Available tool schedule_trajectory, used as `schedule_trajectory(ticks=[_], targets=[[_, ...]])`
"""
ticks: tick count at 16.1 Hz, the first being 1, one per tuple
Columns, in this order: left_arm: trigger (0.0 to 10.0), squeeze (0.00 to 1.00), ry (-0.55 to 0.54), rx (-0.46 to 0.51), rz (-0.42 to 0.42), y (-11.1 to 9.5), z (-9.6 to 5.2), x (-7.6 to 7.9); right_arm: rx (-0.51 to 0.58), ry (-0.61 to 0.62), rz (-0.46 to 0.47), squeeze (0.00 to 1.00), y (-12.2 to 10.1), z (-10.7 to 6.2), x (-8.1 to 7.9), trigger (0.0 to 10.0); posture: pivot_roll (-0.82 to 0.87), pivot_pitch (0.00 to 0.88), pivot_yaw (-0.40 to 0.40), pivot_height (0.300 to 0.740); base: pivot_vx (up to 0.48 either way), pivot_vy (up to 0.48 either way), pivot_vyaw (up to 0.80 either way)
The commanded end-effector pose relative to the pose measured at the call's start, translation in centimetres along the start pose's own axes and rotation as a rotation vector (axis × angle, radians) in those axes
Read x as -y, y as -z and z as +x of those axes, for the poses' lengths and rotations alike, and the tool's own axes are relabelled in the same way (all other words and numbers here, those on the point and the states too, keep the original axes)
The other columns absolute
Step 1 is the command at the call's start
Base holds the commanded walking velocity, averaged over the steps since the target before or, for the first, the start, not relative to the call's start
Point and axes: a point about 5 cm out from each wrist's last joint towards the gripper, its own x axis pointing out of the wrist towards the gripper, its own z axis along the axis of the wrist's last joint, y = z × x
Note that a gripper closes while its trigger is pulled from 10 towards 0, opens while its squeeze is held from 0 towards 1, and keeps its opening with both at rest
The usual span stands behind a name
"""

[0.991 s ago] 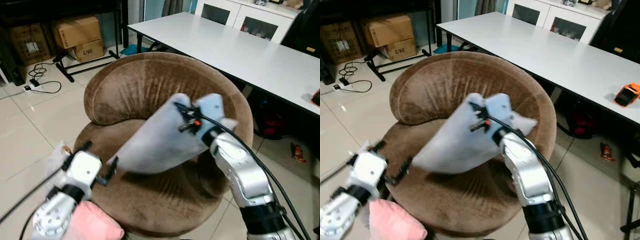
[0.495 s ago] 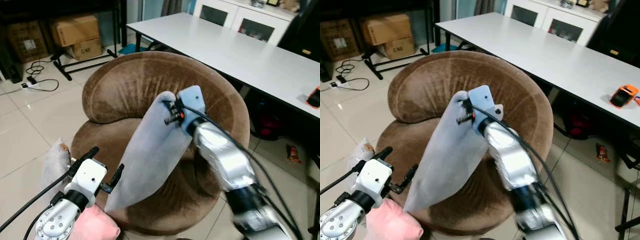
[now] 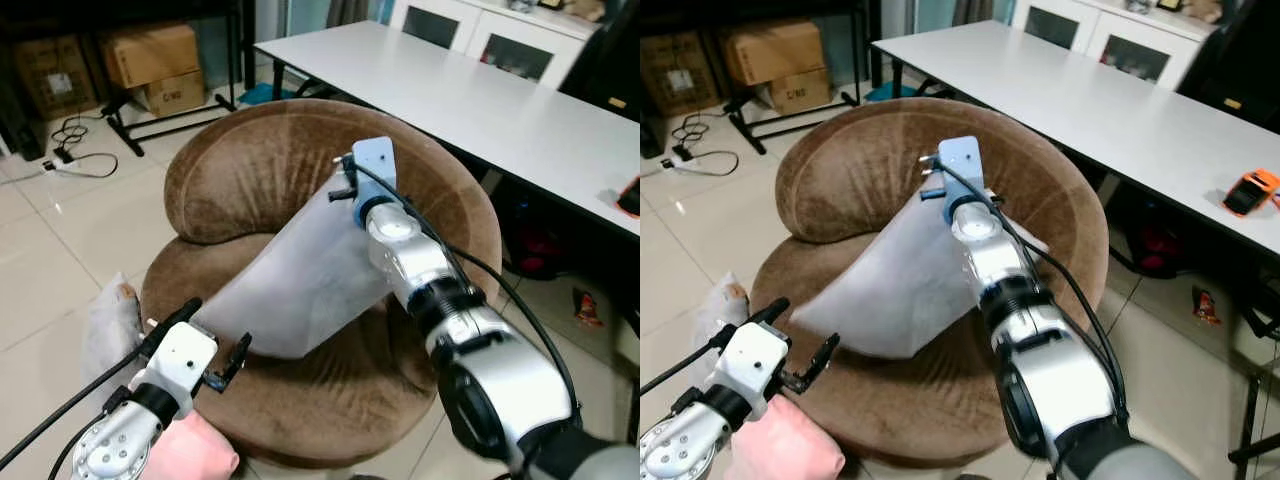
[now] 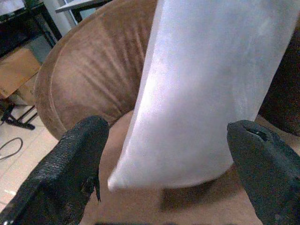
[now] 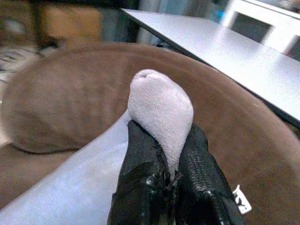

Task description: Move the pillow to the sofa from floor

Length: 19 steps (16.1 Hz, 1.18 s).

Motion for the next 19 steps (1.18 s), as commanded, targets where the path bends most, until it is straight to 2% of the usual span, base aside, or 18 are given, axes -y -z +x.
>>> schedule_trajectory(ticks=[1, 2, 3, 4, 5, 6, 10, 13, 15, 16, 17, 18, 19], targets=[[10.0, 0.53, -0.001, 0.013, 0.007, -0.4, -0.1, 0.1, 0.038, 0.1, 0.008, 0.0, -1.2, 0.4, 1.4, 10.0, 0.01, 0.0, -0.161, 0.74, 0.0, 0.0, 0.0], [10.0, 0.53, -0.007, 0.01, 0.005, -0.4, -0.2, 0.2, 0.03, 0.141, 0.051, 0.0, -1.7, 0.6, 1.4, 10.0, 0.01, 0.0, -0.169, 0.74, 0.0, 0.0, 0.0], [10.0, 0.53, -0.008, 0.009, 0.004, -0.4, -0.3, 0.3, 0.013, 0.177, 0.052, 0.0, -1.5, 0.6, 1.3, 10.0, 0.01, 0.0, -0.172, 0.74, 0.0, 0.0, 0.0], [10.0, 0.53, -0.007, 0.009, 0.004, -0.4, -0.3, 0.3, -0.002, 0.203, 0.05, 0.1, -1.2, 0.6, 1.3, 10.0, 0.01, 0.0, -0.174, 0.74, 0.0, 0.0, 0.0], [10.0, 0.53, -0.008, 0.009, 0.003, -0.5, -0.3, 0.4, -0.017, 0.233, 0.052, 0.1, -0.9, 0.6, 1.3, 10.0, 0.01, 0.0, -0.174, 0.74, 0.0, 0.0, 0.0], [10.0, 0.53, -0.008, 0.01, 0.001, -0.5, -0.2, 0.4, -0.033, 0.216, 0.127, 1.0, -0.7, 0.5, 1.2, 10.0, 0.01, 0.0, -0.176, 0.74, 0.0, 0.0, 0.0], [10.0, 0.54, -0.011, 0.015, 0.003, -0.5, 0.1, 0.3, 0.007, 0.112, 0.236, 1.0, -1.4, 0.7, 0.5, 10.0, 0.0, 0.0, -0.167, 0.74, 0.0, 0.0, 0.0], [10.0, 0.54, -0.033, 0.023, 0.005, -0.5, 0.5, -0.1, 0.041, 0.108, 0.314, 1.0, -2.2, 0.8, 1.1, 10.0, -0.01, 0.0, -0.159, 0.74, 0.0, 0.0, 0.0], [10.0, 0.54, -0.053, 0.025, 0.013, -0.6, 0.7, -0.5, 0.075, 0.04, 0.364, 1.0, -3.0, 0.9, 0.6, 10.0, -0.01, 0.0, -0.157, 0.74, 0.0, 0.0, 0.0], [10.0, 0.54, -0.066, 0.029, 0.016, -0.7, 0.8, -0.6, 0.092, 0.027, 0.418, 1.0, -3.2, 0.8, 0.5, 10.0, -0.01, 0.0, -0.157, 0.74, 0.0, 0.0, 0.0], [10.0, 0.53, -0.105, 0.034, 0.006, -0.8, 0.9, -0.9, 0.128, 0.008, 0.444, 0.0, -3.4, 0.8, 0.9, 10.0, 0.01, 0.0, -0.167, 0.74, 0.0, 0.0, 0.0], [10.0, 0.53, -0.12, 0.035, 0.0, -0.8, 0.9, -0.9, 0.138, 0.0, 0.452, 0.0, -3.3, 0.8, 1.0, 10.0, 0.01, 0.0, -0.169, 0.74, 0.0, 0.0, 0.0], [10.0, 0.53, -0.184, 0.035, -0.052, -0.9, 1.1, -1.0, 0.143, -0.095, 0.469, 0.0, -2.5, 0.7, 1.2, 10.0, 0.01, 0.0, -0.175, 0.74, 0.0, 0.0, 0.0]])
